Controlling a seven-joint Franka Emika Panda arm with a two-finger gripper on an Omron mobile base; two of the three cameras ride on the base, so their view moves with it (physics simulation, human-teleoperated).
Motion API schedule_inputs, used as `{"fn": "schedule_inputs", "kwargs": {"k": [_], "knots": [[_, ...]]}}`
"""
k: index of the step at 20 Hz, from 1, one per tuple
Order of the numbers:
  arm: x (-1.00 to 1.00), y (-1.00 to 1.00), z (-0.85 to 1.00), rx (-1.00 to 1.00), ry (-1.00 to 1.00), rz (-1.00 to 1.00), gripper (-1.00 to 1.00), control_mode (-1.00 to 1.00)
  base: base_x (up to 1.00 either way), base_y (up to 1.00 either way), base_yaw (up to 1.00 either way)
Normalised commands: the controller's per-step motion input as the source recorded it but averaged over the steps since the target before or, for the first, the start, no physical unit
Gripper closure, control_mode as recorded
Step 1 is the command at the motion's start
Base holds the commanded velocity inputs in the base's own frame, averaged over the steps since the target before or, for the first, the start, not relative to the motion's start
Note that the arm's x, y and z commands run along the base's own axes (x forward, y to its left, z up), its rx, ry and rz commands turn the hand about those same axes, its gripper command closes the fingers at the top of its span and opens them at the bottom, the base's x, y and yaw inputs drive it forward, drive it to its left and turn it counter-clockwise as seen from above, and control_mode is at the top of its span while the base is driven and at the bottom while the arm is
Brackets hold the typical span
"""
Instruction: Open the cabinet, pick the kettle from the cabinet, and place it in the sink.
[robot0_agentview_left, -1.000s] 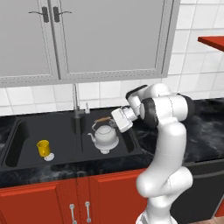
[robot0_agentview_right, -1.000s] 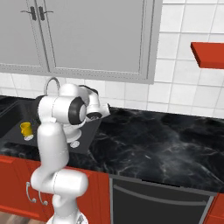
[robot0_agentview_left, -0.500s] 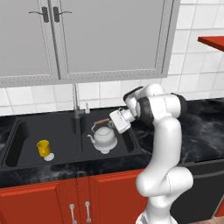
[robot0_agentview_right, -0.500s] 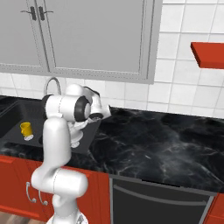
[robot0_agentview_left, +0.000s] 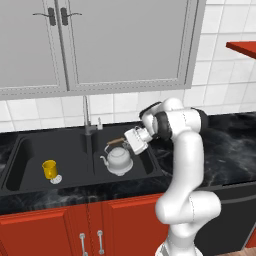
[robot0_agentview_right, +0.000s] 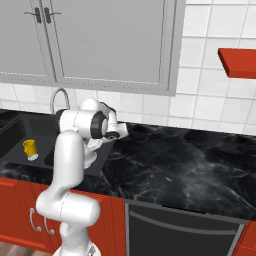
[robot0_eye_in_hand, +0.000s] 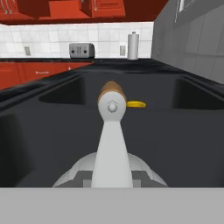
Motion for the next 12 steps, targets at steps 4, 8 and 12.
{"fn": "schedule_inputs", "kwargs": {"k": [4,8,12], "knots": [[0.22,0.0,-0.29,0.0,0.01,0.0,1.0,-1.0,0.0,0.0,0.0],[0.25,0.0,-0.26,0.0,0.0,0.0,1.0,-1.0,0.0,0.0,0.0],[0.32,0.05,-0.23,0.0,0.0,0.0,1.0,-1.0,0.0,0.0,0.0]]}}
